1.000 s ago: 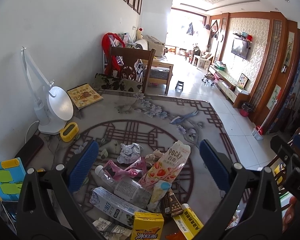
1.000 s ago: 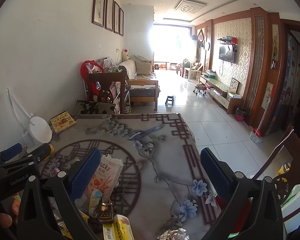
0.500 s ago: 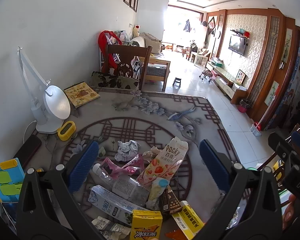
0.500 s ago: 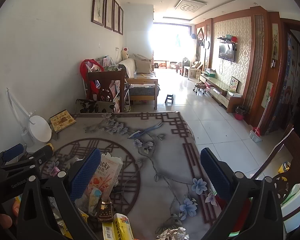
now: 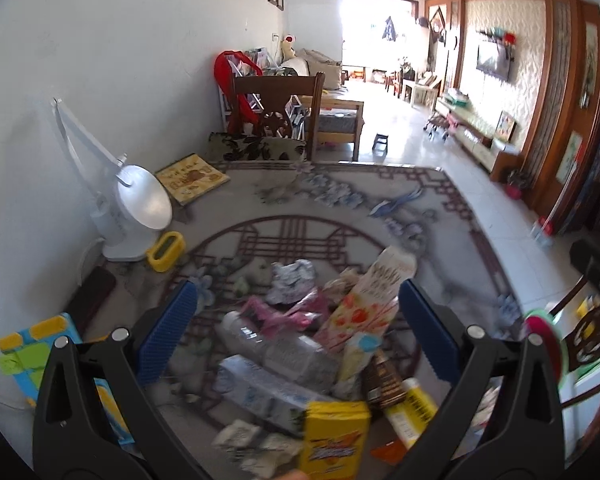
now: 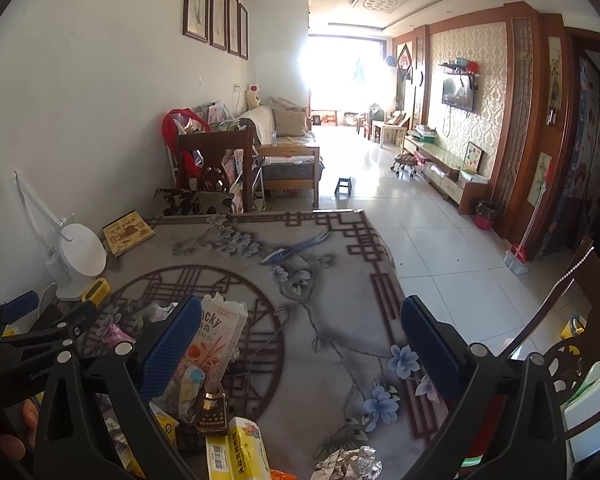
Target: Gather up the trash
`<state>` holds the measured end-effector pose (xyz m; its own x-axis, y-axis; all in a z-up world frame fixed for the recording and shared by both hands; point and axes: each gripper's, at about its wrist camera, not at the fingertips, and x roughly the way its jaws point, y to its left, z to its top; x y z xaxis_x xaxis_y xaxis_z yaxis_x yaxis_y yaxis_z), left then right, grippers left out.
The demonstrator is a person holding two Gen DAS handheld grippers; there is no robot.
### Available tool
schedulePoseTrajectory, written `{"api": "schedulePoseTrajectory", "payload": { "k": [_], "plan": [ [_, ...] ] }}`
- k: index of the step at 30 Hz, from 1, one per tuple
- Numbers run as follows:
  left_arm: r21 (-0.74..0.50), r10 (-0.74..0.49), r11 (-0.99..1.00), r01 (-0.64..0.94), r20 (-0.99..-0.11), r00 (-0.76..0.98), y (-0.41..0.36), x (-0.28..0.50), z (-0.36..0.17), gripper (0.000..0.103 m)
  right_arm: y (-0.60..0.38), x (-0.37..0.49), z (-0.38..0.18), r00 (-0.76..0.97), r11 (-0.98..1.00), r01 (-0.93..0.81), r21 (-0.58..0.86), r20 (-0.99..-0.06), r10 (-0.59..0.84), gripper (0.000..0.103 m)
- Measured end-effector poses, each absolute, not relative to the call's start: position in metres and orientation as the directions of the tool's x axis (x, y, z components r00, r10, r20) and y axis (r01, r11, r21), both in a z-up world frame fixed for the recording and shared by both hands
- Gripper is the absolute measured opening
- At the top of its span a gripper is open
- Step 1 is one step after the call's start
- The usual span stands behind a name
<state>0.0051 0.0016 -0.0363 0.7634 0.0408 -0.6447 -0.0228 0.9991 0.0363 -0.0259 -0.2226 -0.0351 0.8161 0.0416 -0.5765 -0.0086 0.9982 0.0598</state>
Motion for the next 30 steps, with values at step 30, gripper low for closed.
{"api": "schedulePoseTrajectory", "payload": {
  "k": [30],
  "plan": [
    [-0.188,-0.129,0.96,-0.205,-0.954,0.271,0.093,-0.114,-0.203,0.099,-0.091,0.002,-0.165,0.263,0.862,-0.371,0.346,-0.851,0.455,0.063]
  ]
}}
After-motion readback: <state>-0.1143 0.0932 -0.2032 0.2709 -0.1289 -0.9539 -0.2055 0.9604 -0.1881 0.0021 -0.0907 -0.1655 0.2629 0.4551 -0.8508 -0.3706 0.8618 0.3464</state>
